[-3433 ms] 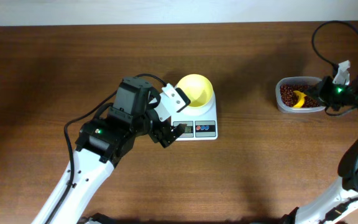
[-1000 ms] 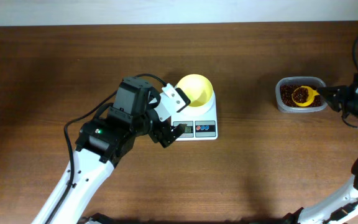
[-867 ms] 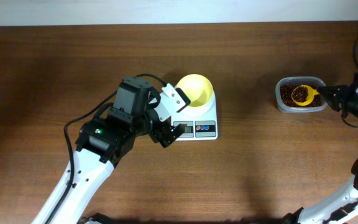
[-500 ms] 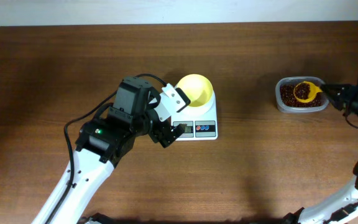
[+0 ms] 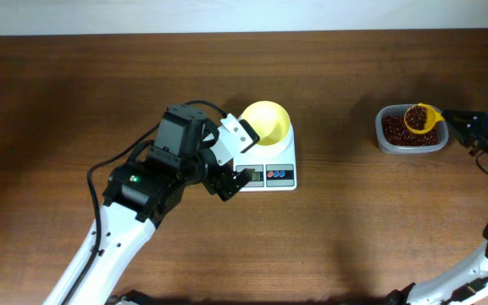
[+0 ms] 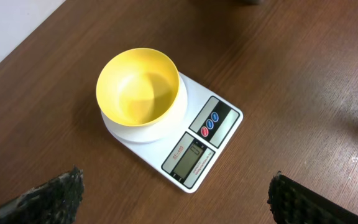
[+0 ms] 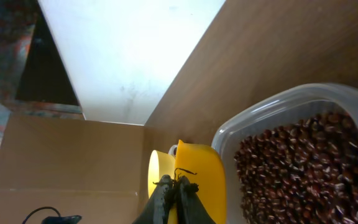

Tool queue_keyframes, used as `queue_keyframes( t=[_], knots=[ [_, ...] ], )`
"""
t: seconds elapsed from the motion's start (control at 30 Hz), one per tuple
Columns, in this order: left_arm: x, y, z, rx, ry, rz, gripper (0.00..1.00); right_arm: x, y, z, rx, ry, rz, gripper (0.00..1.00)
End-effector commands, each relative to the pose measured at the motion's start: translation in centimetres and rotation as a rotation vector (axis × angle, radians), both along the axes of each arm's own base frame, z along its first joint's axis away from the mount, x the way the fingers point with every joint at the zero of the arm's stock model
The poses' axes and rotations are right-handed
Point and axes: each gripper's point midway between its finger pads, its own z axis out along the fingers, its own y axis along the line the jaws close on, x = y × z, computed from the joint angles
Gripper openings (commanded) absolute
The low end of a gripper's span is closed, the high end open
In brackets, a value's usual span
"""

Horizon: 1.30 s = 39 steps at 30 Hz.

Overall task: Scoop item into bowl and weigh 50g on scale
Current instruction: 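Lift the bean-filled yellow scoop out of the tub with the right gripper, then carry the filled scoop with the right gripper over the yellow bowl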

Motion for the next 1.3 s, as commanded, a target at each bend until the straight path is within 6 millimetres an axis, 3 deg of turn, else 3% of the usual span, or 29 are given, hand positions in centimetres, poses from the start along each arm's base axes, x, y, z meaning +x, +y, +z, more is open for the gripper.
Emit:
queue_keyframes(
  t=[0.0, 0.33, 0.5, 1.03, 1.27],
  knots=[
    [-0.4, -0.2, 0.1, -0.009, -0.002, -0.021, 0.99, -0.3, 0.4, 1.2, 0.084, -0.072, 0.03, 0.04],
    [-0.3, -0.2, 0.1, -0.009, -0.003, -0.021, 0.99, -0.3, 1.4, 1.8, 0.13, -0.08, 0.057, 0.04],
    [-0.3, -0.2, 0.1, -0.009, -0.002, -0.021, 0.99, 0.5, 4.2, 1.8, 0.135, -0.073, 0.124, 0.04],
    [-0.4, -0.2, 0.1, -0.009, -0.002, -0.021, 0.99, 1.8, 17.0, 1.8, 0.136, -0.065, 0.424, 0.04],
    [-0.3, -0.2, 0.1, -0.009, -0.003, -0.021, 0.99, 1.9, 19.9, 1.8, 0.127, -0.073, 0.492, 0.04]
  ],
)
